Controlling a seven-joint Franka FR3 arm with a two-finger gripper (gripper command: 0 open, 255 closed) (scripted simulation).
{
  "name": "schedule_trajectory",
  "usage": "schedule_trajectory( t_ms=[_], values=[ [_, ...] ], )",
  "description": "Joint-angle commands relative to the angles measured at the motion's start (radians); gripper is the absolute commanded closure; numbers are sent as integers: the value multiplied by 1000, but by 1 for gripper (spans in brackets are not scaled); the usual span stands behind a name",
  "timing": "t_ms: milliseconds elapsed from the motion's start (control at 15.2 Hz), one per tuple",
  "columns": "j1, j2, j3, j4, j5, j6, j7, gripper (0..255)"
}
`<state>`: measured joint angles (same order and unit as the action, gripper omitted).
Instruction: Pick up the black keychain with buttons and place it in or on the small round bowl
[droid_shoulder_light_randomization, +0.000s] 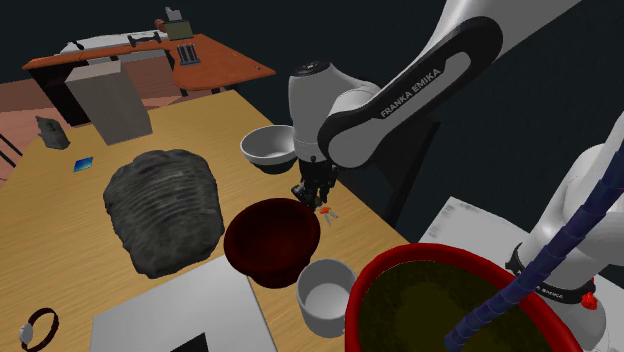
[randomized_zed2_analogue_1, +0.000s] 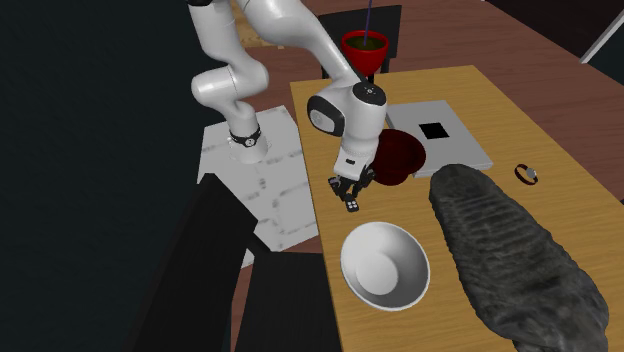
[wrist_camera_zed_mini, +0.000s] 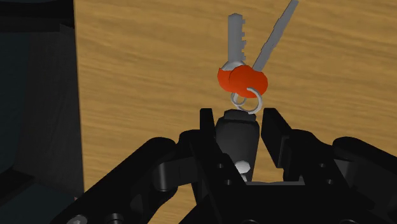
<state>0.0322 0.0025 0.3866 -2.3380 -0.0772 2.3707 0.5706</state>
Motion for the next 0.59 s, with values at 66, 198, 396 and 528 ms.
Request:
schedule_trajectory(
  t_ms=[66, 198, 396, 528],
  values=[
    [0, 0, 0, 0, 0, 0, 0, 255],
    [0, -10, 0, 5, 6, -13, -5, 255],
    [0, -37, 0, 20, 23, -53, -18, 255],
    [1, -54, -1, 31, 33, -80, -27, 255]
  ],
)
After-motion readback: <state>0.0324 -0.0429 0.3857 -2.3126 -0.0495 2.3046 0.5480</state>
